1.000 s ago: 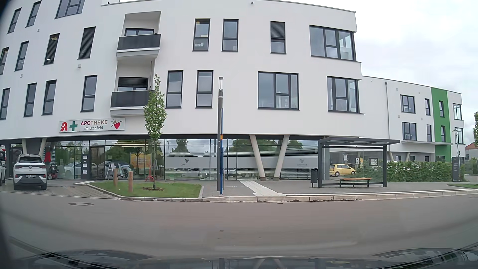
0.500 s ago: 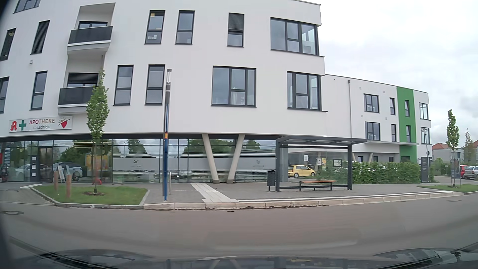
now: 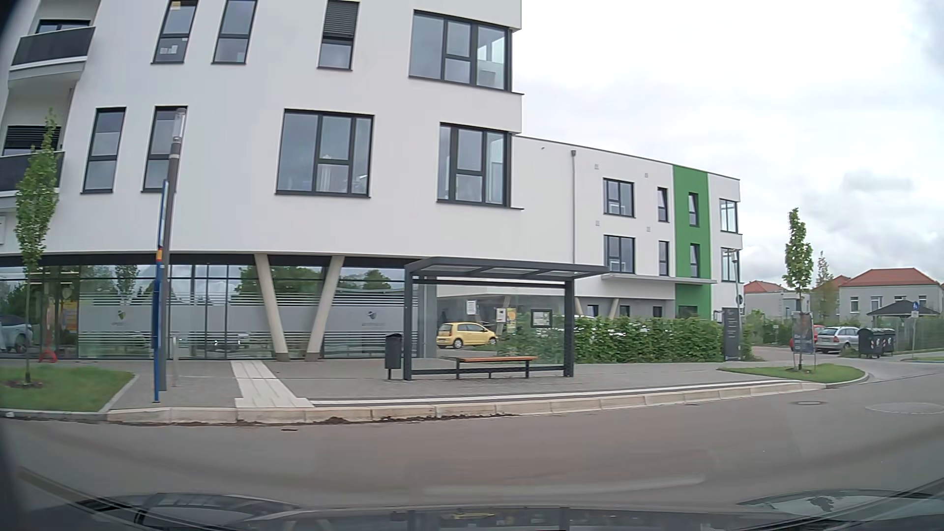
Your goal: Follow the waypoints while adhering to traffic rules and regulations
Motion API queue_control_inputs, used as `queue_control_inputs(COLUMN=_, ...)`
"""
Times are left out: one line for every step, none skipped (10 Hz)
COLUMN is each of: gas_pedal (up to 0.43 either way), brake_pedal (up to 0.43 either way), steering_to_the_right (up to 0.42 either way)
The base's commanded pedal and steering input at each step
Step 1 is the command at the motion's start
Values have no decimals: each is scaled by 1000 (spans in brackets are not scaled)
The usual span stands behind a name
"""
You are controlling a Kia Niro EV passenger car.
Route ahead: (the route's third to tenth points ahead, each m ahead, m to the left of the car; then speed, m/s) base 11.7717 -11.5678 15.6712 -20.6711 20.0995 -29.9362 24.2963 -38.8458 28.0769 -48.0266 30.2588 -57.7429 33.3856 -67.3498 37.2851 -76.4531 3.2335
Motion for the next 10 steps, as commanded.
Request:
queue_control_inputs(gas_pedal=189, brake_pedal=12, steering_to_the_right=616)
queue_control_inputs(gas_pedal=189, brake_pedal=18, steering_to_the_right=628)
queue_control_inputs(gas_pedal=177, brake_pedal=12, steering_to_the_right=637)
queue_control_inputs(gas_pedal=177, brake_pedal=18, steering_to_the_right=653)
queue_control_inputs(gas_pedal=177, brake_pedal=12, steering_to_the_right=664)
queue_control_inputs(gas_pedal=177, brake_pedal=12, steering_to_the_right=673)
queue_control_inputs(gas_pedal=177, brake_pedal=12, steering_to_the_right=674)
queue_control_inputs(gas_pedal=189, brake_pedal=12, steering_to_the_right=671)
queue_control_inputs(gas_pedal=209, brake_pedal=12, steering_to_the_right=667)
queue_control_inputs(gas_pedal=228, brake_pedal=12, steering_to_the_right=662)
